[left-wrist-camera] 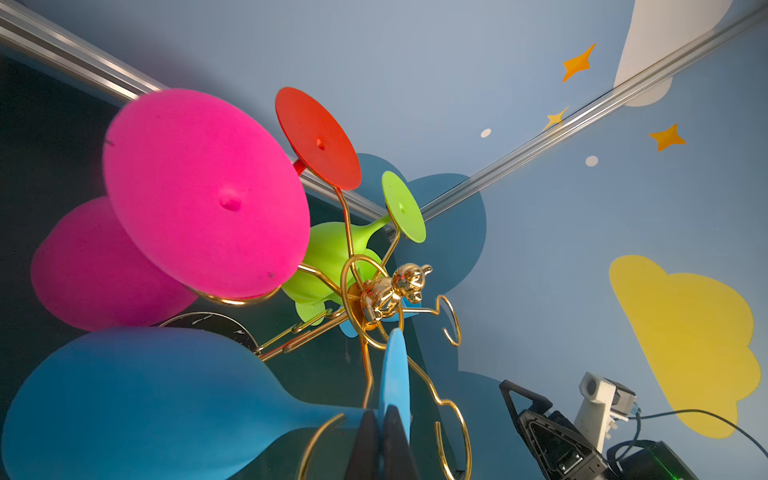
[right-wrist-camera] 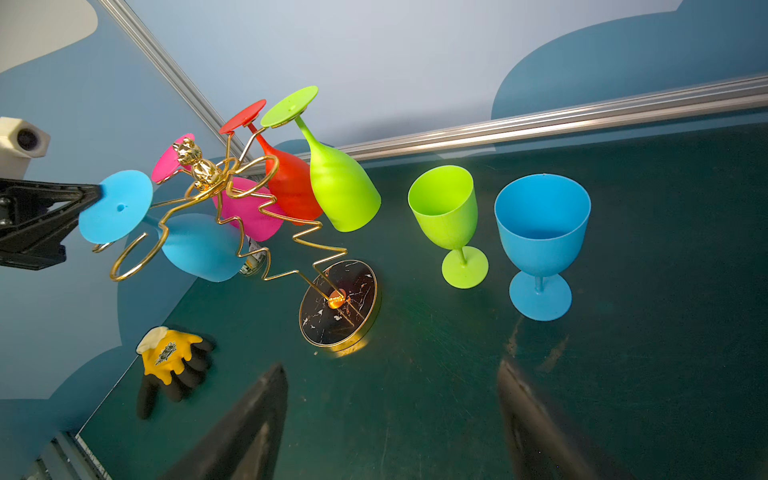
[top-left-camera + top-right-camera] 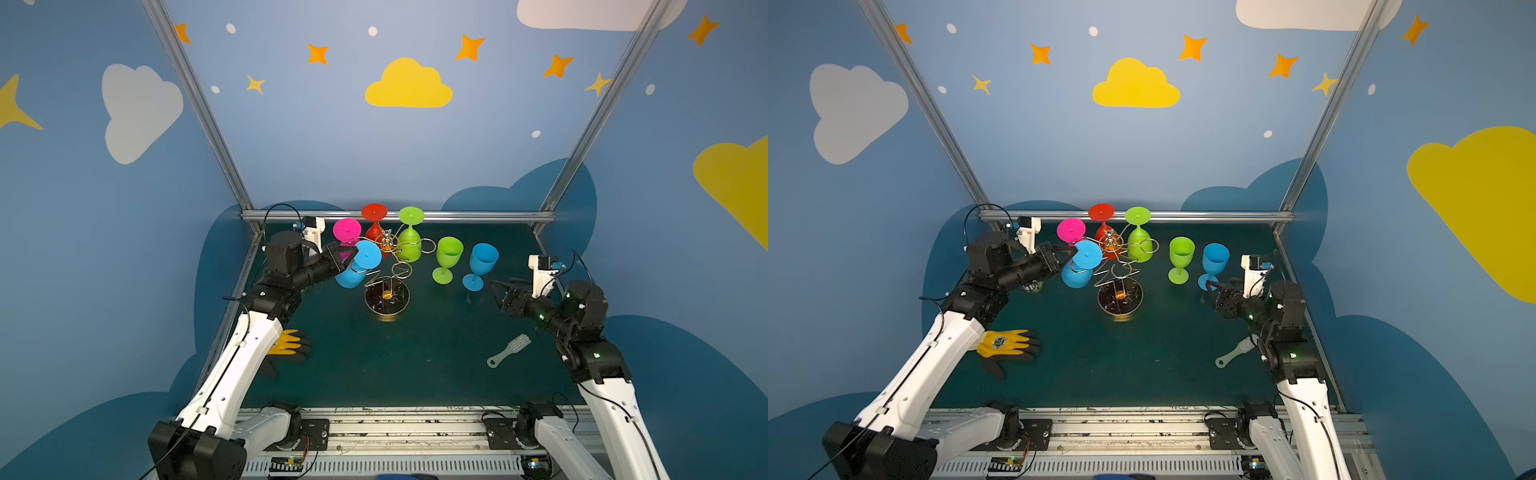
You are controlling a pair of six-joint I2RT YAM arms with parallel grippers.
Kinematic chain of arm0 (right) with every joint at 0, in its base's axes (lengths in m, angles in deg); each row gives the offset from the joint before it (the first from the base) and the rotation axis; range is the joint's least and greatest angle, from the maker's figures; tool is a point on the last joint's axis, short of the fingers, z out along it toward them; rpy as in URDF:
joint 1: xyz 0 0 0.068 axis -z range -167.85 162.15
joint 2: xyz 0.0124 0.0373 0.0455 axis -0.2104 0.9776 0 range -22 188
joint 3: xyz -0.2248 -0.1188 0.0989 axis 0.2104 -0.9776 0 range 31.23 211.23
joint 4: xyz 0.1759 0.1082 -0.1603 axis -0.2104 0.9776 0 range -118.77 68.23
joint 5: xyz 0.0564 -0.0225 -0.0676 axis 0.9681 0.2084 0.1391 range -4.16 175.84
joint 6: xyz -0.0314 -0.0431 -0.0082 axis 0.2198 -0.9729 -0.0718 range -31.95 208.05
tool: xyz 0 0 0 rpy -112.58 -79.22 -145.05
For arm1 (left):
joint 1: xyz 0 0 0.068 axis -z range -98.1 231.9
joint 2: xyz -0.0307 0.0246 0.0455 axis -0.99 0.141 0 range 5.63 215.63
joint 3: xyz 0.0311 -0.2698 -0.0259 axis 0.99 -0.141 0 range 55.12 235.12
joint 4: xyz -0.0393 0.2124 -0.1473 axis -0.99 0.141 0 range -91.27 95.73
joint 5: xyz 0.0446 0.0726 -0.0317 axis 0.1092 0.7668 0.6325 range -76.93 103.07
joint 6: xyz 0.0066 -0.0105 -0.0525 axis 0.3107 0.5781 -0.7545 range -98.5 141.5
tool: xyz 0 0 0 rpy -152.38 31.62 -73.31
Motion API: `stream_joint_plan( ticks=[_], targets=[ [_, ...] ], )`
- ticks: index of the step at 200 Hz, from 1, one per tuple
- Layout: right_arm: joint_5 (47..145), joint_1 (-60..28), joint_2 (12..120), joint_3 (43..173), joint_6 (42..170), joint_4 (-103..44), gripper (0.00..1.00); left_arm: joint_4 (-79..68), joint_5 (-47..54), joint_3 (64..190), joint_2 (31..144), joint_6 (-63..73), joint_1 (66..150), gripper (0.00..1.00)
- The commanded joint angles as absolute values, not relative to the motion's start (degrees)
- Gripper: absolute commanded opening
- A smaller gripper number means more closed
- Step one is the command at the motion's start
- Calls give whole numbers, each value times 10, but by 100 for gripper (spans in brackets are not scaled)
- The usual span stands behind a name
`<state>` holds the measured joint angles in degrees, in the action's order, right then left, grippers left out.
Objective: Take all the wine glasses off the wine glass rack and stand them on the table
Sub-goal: 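Pull the light blue glass off the rack hook with the left gripper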
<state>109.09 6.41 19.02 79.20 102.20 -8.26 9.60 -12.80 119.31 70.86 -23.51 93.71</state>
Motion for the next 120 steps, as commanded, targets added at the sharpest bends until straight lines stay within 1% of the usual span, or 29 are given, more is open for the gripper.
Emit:
stream_joint_plan(
  ticks=[1,48,120],
  targets=[
    [1094,62,182,815,1020,-82,78,74,-110,1210,702,-231,939,4],
    [1092,62,180,817,1019,-81,79,56,-104,1211,708,-245,941,3],
    [1092,62,178,818,1018,-77,79,70,-74,1212,712,-240,943,3]
  ],
)
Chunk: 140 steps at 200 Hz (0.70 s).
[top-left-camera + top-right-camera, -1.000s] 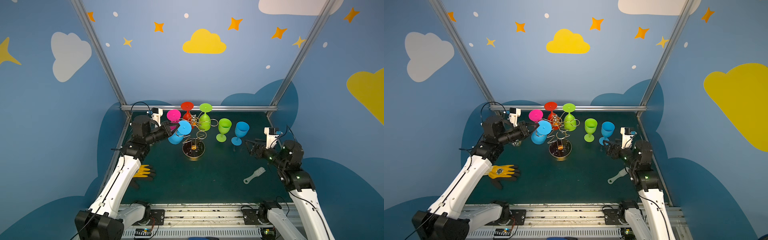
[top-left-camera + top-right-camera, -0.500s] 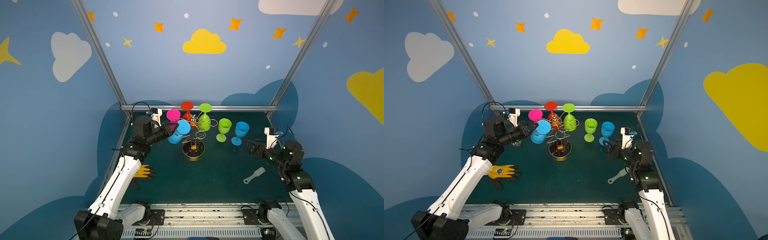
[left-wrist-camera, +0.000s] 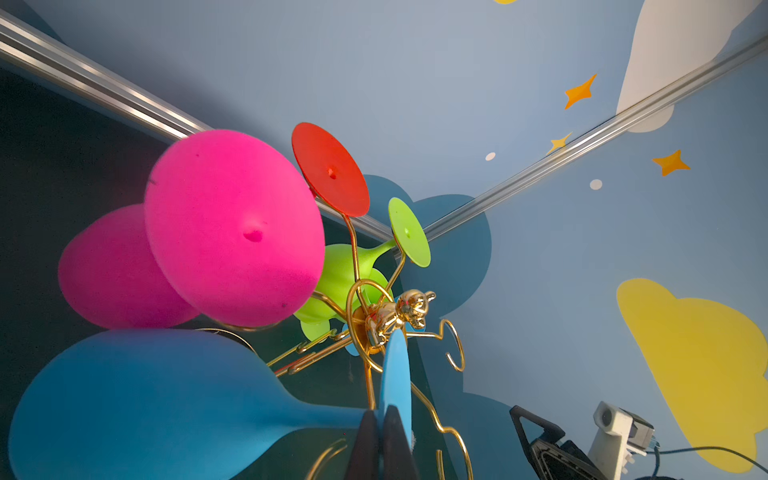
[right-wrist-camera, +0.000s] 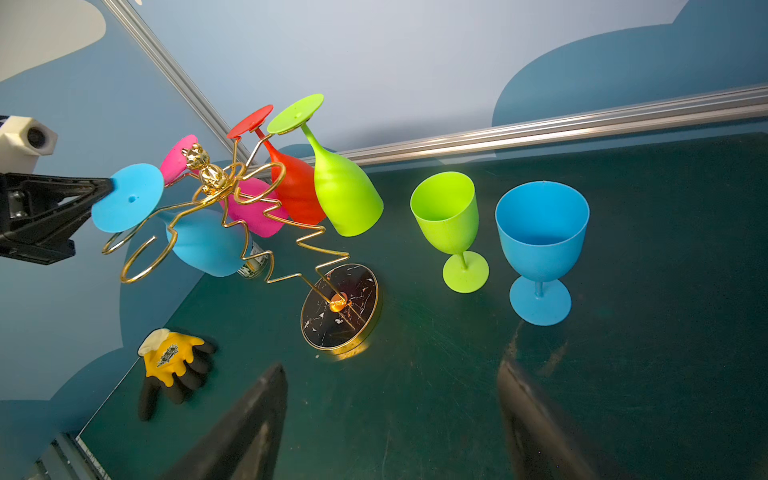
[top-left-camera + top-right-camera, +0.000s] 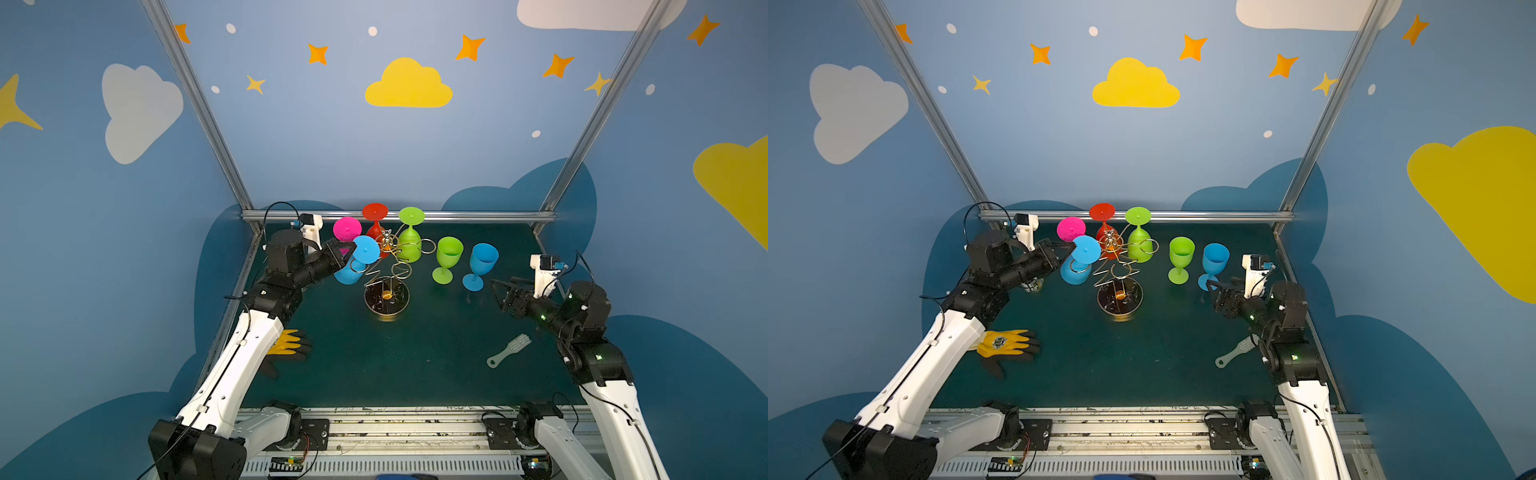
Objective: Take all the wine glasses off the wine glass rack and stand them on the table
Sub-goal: 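Pull the light blue glass off the rack hook with the left gripper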
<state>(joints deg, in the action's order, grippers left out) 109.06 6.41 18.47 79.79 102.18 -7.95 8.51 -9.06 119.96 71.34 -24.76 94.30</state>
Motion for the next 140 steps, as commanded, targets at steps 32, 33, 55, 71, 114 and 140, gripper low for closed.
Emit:
stream_joint_plan(
  ticks=[32,33,55,71,114,140],
  targets=[
    [1089,63,175,818,1014,-75,78,76,-50,1203,693,-232,944,3],
    [1089,63,175,818,1015,-75,78,77,-50,1202,693,-232,944,3],
    [1084,62,171,817,1012,-74,78,79,-38,1188,675,-231,943,3],
    [1084,63,170,818,1012,-74,79,85,-32,1176,661,-232,943,3],
    [1085,63,171,822,1011,-71,79,107,-7,1138,605,-233,931,3],
    [1088,62,170,826,1010,-69,79,113,29,1104,550,-249,902,3]
  ],
)
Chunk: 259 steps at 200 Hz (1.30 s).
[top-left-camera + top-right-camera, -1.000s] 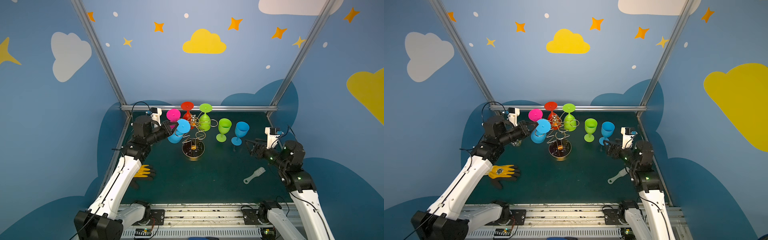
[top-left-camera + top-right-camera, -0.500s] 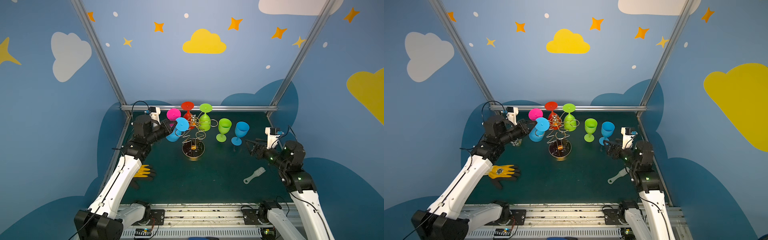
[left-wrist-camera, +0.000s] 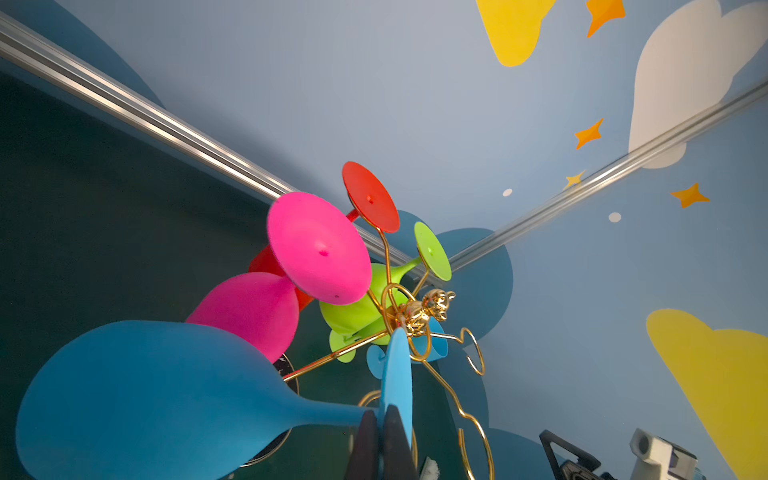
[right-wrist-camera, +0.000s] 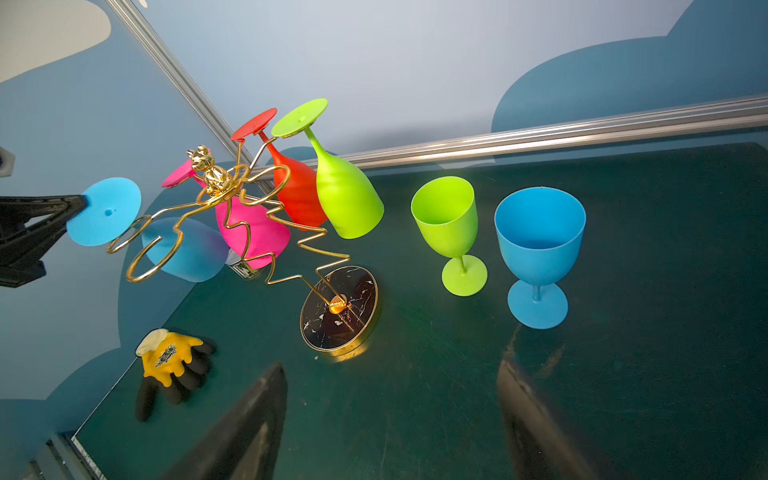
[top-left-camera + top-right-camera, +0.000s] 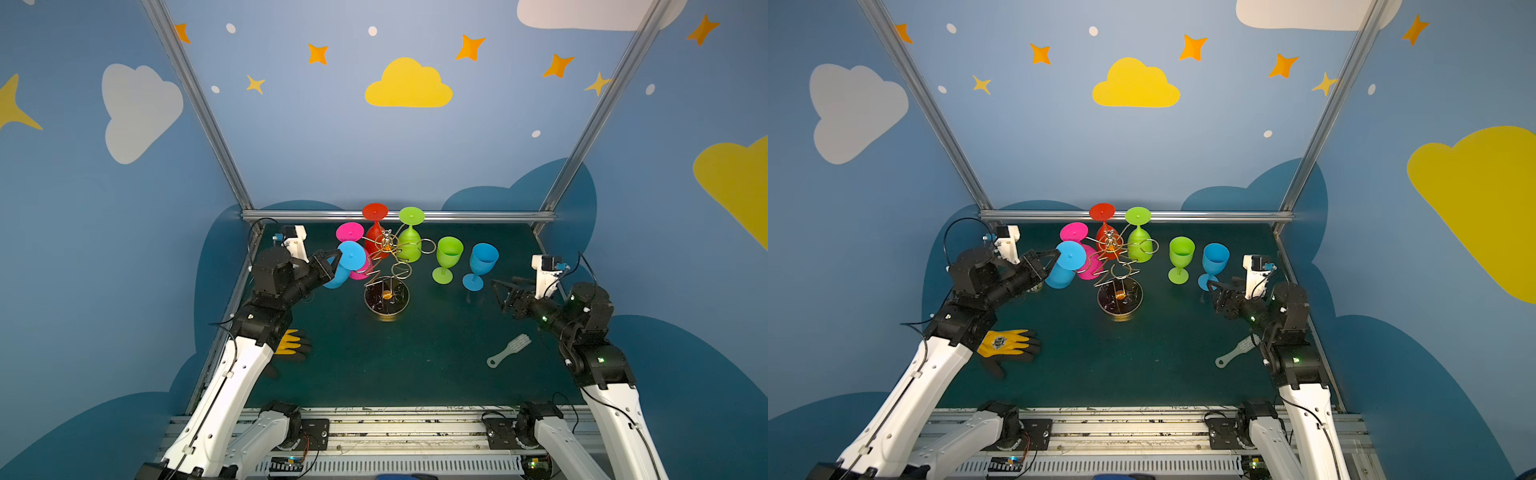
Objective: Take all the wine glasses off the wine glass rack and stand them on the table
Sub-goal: 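Pull the light blue glass off the rack hook with the left gripper, then raise the light blue glass high while the right arm reaches toward it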
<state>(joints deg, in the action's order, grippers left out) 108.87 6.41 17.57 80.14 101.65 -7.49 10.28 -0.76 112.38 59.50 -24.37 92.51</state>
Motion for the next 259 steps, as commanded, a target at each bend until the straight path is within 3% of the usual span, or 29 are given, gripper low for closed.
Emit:
stream_joint_plan(
  ticks=[1,66,128,193,259],
  targets=[
    [1087,62,170,826,1009,-69,79,114,30,1103,548,-250,901,3],
    [1099,62,172,838,1014,-71,79,157,1,1084,452,-274,791,3],
    [1135,62,188,850,1022,-90,79,42,-235,1139,476,-407,638,3],
    [1261,42,217,872,1022,-162,79,-115,-354,1223,553,-527,635,3],
    [1227,-72,250,909,965,-199,79,-105,-459,1348,610,-515,651,3]
  ],
)
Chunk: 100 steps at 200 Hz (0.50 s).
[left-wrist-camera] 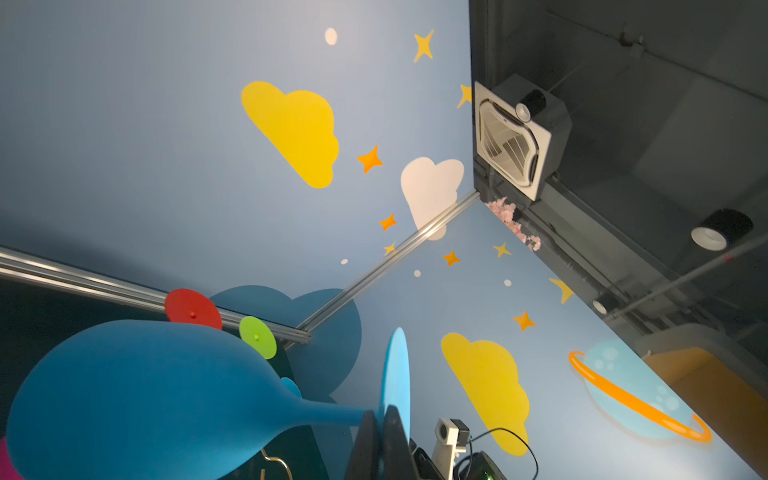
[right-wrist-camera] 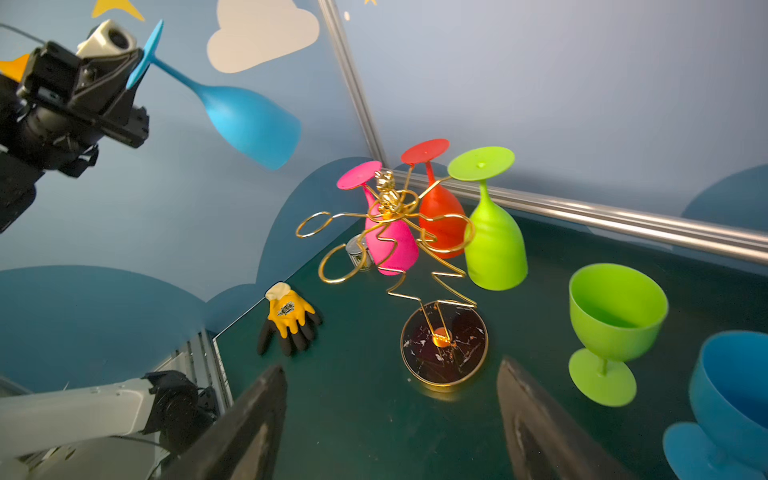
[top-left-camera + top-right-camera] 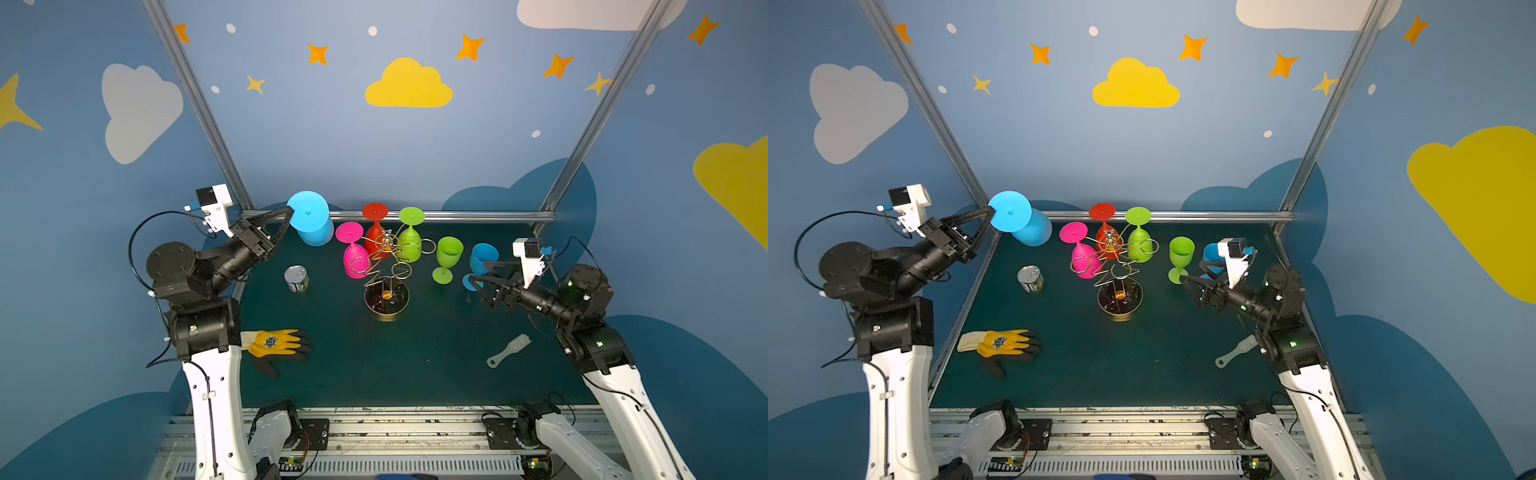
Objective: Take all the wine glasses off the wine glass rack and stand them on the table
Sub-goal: 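Raise the light blue glass high while the right arm reaches toward it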
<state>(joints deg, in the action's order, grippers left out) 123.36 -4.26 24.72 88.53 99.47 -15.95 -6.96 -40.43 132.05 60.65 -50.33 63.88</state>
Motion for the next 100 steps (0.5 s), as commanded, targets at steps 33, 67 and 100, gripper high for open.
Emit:
stream_joint_plan(
  ticks=[33,67,100],
  targets=[
    [1218,-125,269,937,933,-222,79,-125,-461,1335,621,-525,705,3],
    [1200,-182,285,980,871,-175,79,-139,-474,1337,637,-538,753,3],
    [1170,-214,296,977,859,-207,80,-171,-473,1311,661,-558,814,3]
  ],
)
